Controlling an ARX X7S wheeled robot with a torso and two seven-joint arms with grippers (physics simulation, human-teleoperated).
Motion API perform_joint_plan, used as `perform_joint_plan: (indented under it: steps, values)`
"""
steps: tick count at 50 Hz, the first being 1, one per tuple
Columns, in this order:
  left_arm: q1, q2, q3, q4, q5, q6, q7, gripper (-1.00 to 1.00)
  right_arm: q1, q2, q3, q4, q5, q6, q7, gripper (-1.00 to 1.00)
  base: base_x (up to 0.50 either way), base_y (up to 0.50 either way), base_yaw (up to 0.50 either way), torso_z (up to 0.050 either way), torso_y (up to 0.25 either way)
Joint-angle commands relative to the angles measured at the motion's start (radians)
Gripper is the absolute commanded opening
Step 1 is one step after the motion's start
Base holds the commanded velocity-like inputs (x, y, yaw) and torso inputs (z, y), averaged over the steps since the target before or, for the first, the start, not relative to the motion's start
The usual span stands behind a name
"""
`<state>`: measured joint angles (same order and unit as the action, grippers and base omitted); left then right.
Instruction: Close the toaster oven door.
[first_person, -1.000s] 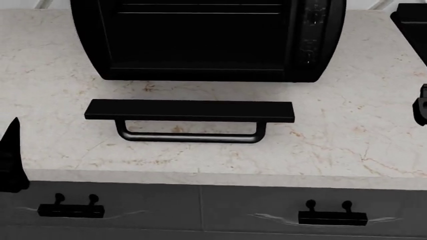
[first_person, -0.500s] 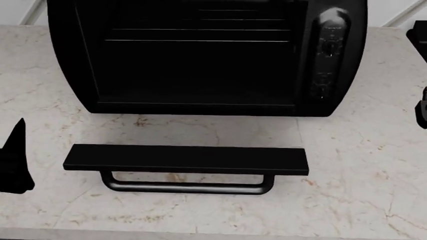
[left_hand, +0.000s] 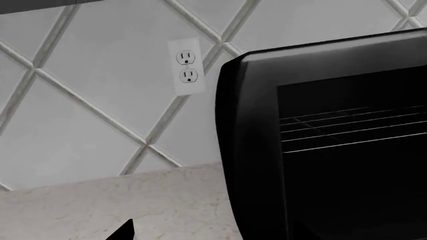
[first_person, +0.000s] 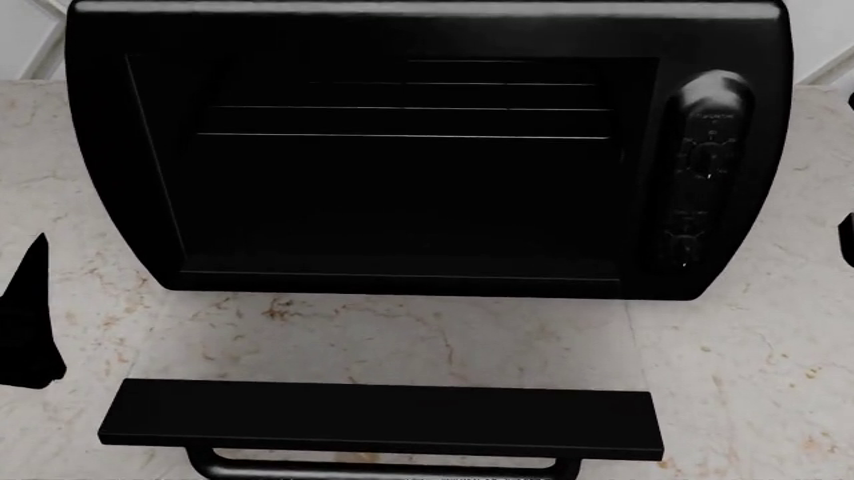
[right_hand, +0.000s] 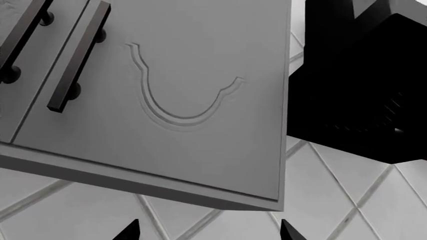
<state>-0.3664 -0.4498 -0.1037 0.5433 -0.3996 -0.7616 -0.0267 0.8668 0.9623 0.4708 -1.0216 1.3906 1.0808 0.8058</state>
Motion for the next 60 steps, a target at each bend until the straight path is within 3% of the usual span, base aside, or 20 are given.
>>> perform_joint_plan:
  steps: [1,10,23,44,60]
  values:
    - [0.038,-0.111,0.067,-0.088,0.142,0.283,0.112,1.0,0.014,0.024,-0.001,0.004,0.03,-0.019,0.017,1.0,0.0,0.0,0.0,0.0,0.0]
    - [0.114,-0.349,0.181,-0.186,0.389,0.616,0.243,1.0,0.031,0.037,-0.021,0.005,0.044,-0.026,0.034,1.0,0.0,0.0,0.0,0.0,0.0]
    - [0.201,-0.541,0.249,-0.291,0.619,0.905,0.276,1.0,0.035,0.063,-0.014,0.003,0.086,-0.039,0.065,1.0,0.0,0.0,0.0,0.0,0.0]
    - [0.291,-0.606,0.302,-0.333,0.694,1.036,0.287,1.0,0.045,0.069,-0.038,0.003,0.087,-0.053,0.076,1.0,0.0,0.0,0.0,0.0,0.0]
    - [0.116,-0.484,0.428,-0.486,0.767,1.066,0.342,1.0,0.036,0.08,-0.036,0.001,0.1,-0.063,0.09,1.0,0.0,0.0,0.0,0.0,0.0]
